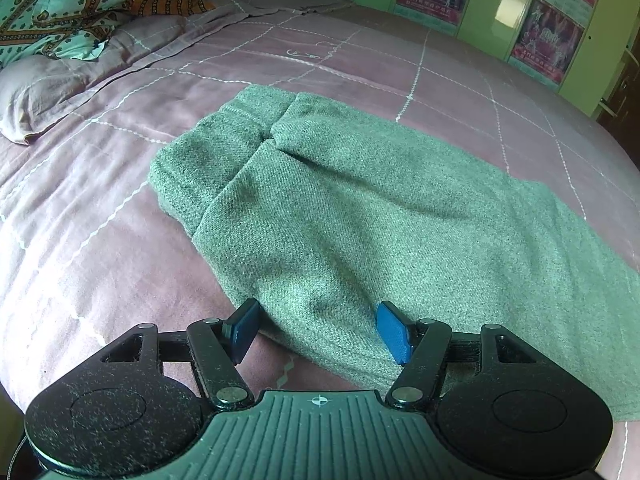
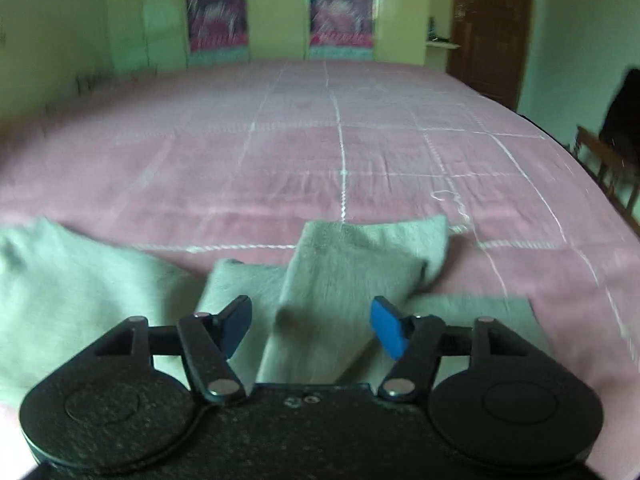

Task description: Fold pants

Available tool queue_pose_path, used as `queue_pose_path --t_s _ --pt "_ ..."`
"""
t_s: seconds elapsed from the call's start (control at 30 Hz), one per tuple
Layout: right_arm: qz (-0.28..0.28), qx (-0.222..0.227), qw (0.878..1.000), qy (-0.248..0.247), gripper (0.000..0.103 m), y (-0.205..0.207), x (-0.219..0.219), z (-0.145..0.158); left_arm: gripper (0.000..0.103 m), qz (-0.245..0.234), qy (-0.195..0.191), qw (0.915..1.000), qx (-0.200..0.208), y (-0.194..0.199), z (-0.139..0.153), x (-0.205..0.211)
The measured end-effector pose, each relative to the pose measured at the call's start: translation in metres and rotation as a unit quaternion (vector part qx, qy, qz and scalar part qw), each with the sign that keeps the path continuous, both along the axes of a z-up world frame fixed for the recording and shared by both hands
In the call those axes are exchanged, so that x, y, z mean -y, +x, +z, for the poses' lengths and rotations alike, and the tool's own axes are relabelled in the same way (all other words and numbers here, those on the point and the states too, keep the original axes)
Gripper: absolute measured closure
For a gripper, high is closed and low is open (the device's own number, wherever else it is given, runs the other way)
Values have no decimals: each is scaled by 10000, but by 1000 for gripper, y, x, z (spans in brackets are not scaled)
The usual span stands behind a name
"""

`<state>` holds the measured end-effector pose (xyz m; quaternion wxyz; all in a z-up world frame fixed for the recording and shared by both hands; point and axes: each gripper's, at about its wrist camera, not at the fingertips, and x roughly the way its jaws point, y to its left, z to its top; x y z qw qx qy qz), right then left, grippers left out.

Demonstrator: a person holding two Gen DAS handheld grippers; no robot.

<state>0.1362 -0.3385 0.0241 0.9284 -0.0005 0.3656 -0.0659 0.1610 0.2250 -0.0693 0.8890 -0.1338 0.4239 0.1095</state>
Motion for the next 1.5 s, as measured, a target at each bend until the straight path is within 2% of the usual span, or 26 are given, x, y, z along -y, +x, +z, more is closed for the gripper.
queue_pose_path --t_s 0.03,0.07,0.1,0.17,0.23,0.33,0.43,0.47,0.5,0.57,0.67,0.73,0.77,0.8,0.87,0.93,1.03,1.07,1.1,1.13,1.17,1.2,1.37,1.4,1.43,1.5 --pt "26 -115 9999 -113 47 11 2 -5 39 -11 -11 10000 -12 0 0 -1" --pt "-15 -265 9992 -287 61 20 5 -10 38 -28 -16 10000 -24 0 0 -1" --pt "-73 -308 9991 -291 98 21 10 -12 38 -47 -18 10000 -30 1 1 -1" --pt "-276 40 9992 285 99 1 29 1 38 -81 -25 10000 -15 0 0 -2" --pt "-687 588 9936 676 99 -36 49 19 38 -106 -25 9999 5 -1 -1 -3" --pt "-1251 1214 9700 1692 99 -106 84 25 38 -117 -20 9999 15 -1 -2 -3" --pt "-1663 1049 9553 2208 97 -138 107 -11 38 -141 4 9999 -40 1 -1 -2" --pt "-1763 945 9496 2413 86 -140 115 -24 38 -151 -1 9999 -54 2 0 -2" --pt "-1916 871 9398 2693 81 -143 124 -35 38 -155 -8 9999 -62 2 0 -2" --pt "-2258 938 9169 3155 85 -153 143 -49 38 -161 -9 9999 -61 1 0 -2" --pt "-2458 1024 8996 3461 83 -163 159 -54 37 -133 -16 9999 -44 1 0 -1" --pt "-2570 1127 8809 3812 84 -168 169 -60 36 -126 5 9999 -34 1 0 1" --pt "-2609 1192 8768 3858 92 -168 173 -63 36 -128 9 9999 -34 1 0 1" --pt "-2661 1217 8776 3797 99 -168 176 -63 36 -136 6 9999 -35 0 0 1" --pt "-2564 1376 8804 3744 99 -169 177 -56 36 -156 1 9999 -28 0 0 0" --pt "-2451 1576 8897 3516 100 -171 171 -48 36 -154 -4 9999 -7 -1 0 -1" --pt "-2526 1045 9007 3375 95 -158 173 -63 36 -75 -19 9998 178 -7 11 -3" --pt "-2494 981 8954 3554 90 -158 174 -68 36 43 -30 9989 456 -16 20 -6" --pt "-2429 1082 8896 3714 75 -162 175 -69 36 180 -76 9966 805 -27 28 -12" --pt "-2332 1207 8887 3757 69 -167 175 -66 36 338 -151 9934 1084 -36 35 -19" --pt "-2280 1305 8901 3724 55 -171 173 -63 36 507 -232 9908 1231 -42 40 -29" --pt "-2205 1393 8900 3740 48 -173 173 -61 36 651 -332 9888 1304 -46 43 -38" --pt "-2091 1293 9016 3559 47 -166 166 -58 37 811 -937 9872 1007 -33 31 -73" --pt "-2083 1282 9041 3504 46 -164 164 -58 41 854 -1012 9866 955 -29 27 -76" --pt "-2074 1269 9060 3465 46 -162 162 -53 54 837 -1144 9857 916 -24 23 -78" --pt "-2063 1267 9089 3395 46 -161 159 -52 59 773 -1234 9870 681 -10 13 -78"
